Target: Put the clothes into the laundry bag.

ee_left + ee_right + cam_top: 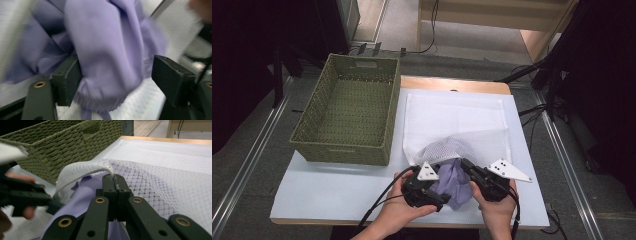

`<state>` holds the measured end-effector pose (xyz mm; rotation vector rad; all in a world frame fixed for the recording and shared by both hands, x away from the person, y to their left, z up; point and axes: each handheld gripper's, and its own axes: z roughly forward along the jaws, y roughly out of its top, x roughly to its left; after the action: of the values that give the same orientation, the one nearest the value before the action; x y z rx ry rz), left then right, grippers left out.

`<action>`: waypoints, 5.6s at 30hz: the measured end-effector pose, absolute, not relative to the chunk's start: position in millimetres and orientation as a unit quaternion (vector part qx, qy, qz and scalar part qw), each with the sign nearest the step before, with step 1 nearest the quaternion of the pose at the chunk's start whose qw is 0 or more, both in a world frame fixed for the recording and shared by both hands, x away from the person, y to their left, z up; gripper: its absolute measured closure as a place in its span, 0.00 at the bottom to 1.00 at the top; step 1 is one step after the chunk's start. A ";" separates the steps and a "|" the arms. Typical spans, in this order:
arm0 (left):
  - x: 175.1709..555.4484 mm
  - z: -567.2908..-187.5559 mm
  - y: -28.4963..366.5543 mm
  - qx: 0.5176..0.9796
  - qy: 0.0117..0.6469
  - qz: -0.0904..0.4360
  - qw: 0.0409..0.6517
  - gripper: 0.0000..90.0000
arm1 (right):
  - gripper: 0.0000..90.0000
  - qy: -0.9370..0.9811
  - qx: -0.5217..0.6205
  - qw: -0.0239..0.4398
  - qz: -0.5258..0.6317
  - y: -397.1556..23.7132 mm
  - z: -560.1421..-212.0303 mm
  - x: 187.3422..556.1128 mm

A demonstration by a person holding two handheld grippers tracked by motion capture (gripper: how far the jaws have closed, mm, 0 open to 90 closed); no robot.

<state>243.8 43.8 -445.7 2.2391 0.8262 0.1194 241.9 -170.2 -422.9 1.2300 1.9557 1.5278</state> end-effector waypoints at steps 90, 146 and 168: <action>312.6 -476.2 25.8 0.766 0.482 0.138 0.403 0.93 | 1.00 0.712 0.469 0.157 0.498 -165.9 -448.5 248.2; 230.8 -456.6 190.6 0.787 0.426 0.137 0.425 0.58 | 0.84 0.735 0.491 0.130 0.448 -187.8 -479.1 213.5; 233.4 -454.3 194.3 0.784 0.427 0.140 0.429 0.58 | 0.43 0.773 0.375 0.165 0.485 -99.1 -437.3 215.0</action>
<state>233.4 194.3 -454.3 1.9571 1.0661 0.3484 215.0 -99.1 -437.3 1.0684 2.2016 1.3822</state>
